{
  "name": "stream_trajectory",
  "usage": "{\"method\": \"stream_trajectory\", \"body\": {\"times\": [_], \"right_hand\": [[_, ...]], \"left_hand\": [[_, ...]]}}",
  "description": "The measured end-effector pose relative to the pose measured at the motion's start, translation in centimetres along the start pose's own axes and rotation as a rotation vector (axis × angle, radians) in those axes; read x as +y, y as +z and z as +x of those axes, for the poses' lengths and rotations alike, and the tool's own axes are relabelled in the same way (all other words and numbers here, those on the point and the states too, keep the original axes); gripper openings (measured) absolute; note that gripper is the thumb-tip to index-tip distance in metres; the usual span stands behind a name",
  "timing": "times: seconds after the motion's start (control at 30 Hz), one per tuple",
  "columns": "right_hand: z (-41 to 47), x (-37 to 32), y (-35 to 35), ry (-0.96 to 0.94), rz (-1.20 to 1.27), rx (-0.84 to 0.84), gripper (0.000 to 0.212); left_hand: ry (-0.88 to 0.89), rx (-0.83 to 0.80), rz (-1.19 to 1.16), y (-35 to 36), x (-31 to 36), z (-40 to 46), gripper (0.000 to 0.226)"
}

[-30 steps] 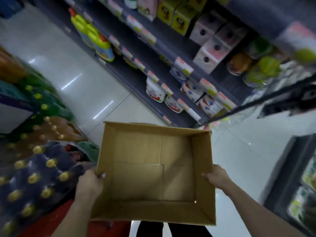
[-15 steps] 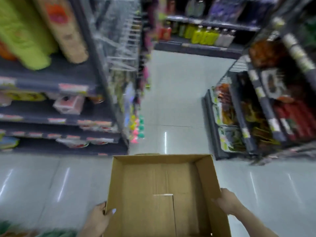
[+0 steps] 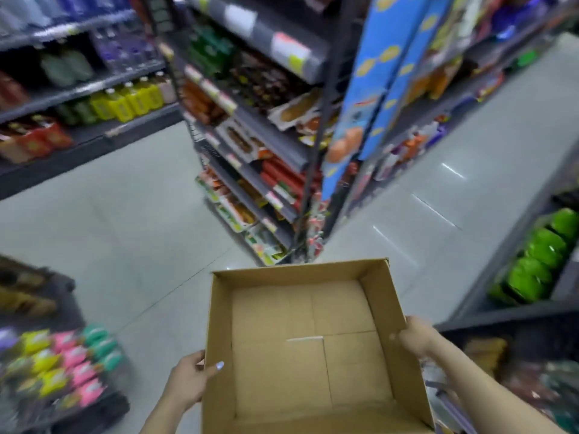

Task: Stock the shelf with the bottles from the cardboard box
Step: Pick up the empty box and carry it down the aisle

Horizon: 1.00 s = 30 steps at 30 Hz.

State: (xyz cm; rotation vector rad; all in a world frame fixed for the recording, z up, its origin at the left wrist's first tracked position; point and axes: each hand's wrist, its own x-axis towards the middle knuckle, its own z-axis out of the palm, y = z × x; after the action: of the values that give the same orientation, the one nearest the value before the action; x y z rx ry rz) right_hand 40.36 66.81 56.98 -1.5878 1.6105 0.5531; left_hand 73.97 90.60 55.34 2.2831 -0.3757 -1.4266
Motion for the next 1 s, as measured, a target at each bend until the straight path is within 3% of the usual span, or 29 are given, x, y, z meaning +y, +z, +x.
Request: {"method": "stream_trajectory", "body": {"times": [0.23, 0.63, 0.83, 1.0], "right_hand": [[0.9, 8.2, -6.2, 0.202, 0.217, 0.031, 0.023], [7.1, 14.0, -15.4, 0.48, 0.595, 0.149, 0.015], [9.2, 15.9, -20.4, 0.551, 0.773, 0.243, 0.008], [12.3, 17.9, -24.5, 0.586, 0.912, 0.313, 0.024]], "left_hand": [[0.129, -0.154, 0.279, 7.2, 12.9, 3.8, 0.021], [0.327, -0.248, 0.702, 18.3, 33.1, 13.8, 0.034], [0.386, -0.316, 0.7, 23.2, 43.7, 15.9, 0.033], [0.42, -0.324, 0.645, 27.6, 51.1, 17.8, 0.033]]}}
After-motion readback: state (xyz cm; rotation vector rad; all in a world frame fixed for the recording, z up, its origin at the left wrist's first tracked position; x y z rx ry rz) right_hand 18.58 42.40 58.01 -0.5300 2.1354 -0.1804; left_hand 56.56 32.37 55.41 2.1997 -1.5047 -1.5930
